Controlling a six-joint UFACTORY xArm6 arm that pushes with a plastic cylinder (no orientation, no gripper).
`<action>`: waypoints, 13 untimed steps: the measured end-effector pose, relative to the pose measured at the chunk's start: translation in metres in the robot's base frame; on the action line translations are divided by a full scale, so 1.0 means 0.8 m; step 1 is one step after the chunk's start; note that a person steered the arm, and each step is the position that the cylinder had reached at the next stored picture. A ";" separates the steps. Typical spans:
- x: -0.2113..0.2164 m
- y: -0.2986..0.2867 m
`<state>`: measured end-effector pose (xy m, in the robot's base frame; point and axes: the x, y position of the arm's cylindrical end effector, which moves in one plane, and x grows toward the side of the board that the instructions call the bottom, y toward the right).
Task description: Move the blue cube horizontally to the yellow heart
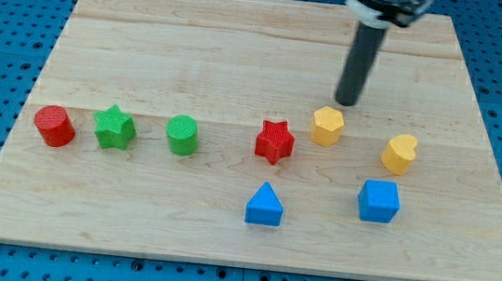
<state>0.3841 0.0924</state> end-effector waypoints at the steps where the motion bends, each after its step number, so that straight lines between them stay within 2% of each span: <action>1: 0.031 -0.032; 3: 0.081 -0.008; 4: 0.043 -0.007; 5: 0.004 0.078; 6: 0.045 0.215; 7: 0.182 0.230; 8: 0.236 0.115; 9: 0.239 -0.025; 10: 0.208 -0.035; 11: 0.191 0.025; 12: 0.202 0.071; 13: 0.224 0.071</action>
<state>0.5631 0.1491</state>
